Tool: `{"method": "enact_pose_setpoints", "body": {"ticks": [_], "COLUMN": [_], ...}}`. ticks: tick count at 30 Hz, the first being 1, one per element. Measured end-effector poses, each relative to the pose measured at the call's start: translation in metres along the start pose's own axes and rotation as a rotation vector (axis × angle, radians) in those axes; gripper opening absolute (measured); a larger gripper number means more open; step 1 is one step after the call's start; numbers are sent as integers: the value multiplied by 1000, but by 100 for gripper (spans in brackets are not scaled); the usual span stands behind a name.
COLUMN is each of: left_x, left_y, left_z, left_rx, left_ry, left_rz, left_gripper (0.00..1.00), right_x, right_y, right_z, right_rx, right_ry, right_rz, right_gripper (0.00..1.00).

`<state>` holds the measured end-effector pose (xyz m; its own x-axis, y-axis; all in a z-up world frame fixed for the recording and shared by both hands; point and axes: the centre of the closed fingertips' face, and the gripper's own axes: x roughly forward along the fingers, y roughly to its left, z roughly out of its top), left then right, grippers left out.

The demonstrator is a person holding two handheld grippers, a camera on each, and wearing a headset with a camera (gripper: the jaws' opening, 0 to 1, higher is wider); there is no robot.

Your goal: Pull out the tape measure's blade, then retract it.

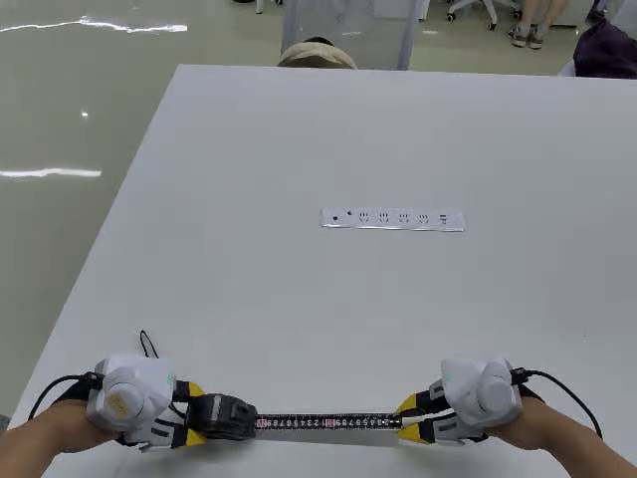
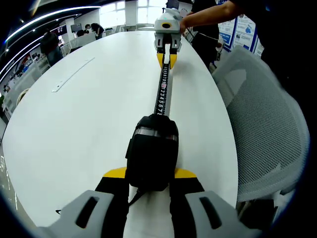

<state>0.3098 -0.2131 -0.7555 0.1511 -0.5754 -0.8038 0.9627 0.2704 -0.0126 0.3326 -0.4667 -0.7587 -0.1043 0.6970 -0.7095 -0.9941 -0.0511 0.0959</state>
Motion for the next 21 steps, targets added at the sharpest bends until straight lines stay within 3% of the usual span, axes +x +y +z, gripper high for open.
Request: {"method": "enact_pose_setpoints", "body": {"ticks": [21], "left_x": [1], "left_y": [0], "left_z": [0], "left_rx": [7], "left_ry": [6], "left_rz": [-4], "left_gripper": [27], "right_x": [-11], "right_y": [-1], "right_z": [-9], "right_rx": [10], "right_ry": [10], "right_rz": [-14], "right_gripper": [10]}}
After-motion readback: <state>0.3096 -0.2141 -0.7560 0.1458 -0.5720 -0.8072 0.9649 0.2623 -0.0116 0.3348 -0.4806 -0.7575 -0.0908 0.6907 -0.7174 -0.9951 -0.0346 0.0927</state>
